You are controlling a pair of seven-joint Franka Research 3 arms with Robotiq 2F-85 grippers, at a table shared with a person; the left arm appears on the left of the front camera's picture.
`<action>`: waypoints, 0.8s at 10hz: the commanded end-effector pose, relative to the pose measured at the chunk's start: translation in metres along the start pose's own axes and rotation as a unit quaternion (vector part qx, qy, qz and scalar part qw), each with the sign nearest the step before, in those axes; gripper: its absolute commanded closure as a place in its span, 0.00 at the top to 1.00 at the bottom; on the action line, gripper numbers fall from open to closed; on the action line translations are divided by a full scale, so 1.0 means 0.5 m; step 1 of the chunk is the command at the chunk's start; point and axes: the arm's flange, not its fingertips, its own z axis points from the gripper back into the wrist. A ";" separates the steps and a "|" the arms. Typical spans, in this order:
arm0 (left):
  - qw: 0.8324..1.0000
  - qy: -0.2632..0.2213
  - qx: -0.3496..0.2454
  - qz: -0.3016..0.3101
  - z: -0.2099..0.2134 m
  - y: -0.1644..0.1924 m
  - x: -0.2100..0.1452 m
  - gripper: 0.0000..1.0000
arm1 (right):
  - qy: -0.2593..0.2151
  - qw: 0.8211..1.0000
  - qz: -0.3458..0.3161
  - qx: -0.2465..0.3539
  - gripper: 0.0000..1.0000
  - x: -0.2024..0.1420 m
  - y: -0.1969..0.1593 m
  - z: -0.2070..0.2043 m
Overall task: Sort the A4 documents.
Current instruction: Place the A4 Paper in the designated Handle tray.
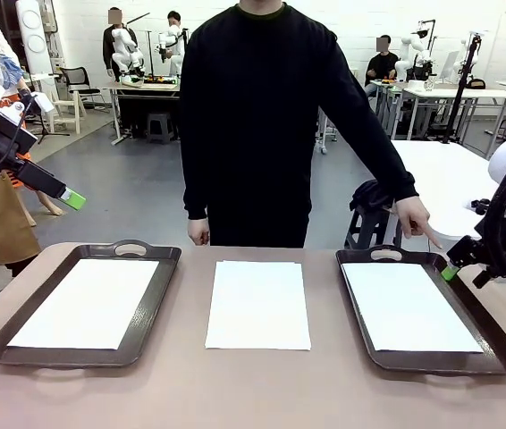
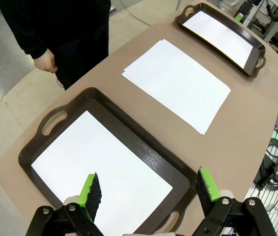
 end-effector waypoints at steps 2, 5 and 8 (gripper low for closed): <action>1.000 -0.007 -0.004 -0.006 -0.001 0.000 -0.001 1.00 | -0.003 1.000 -0.017 -0.001 1.00 -0.016 0.013 -0.003; 1.000 -0.007 -0.004 -0.006 -0.001 0.000 -0.001 1.00 | -0.002 1.000 -0.001 -0.001 1.00 -0.002 0.003 0.006; 1.000 -0.007 -0.004 -0.006 -0.001 0.000 -0.001 1.00 | -0.002 1.000 -0.001 -0.001 1.00 -0.002 0.003 0.006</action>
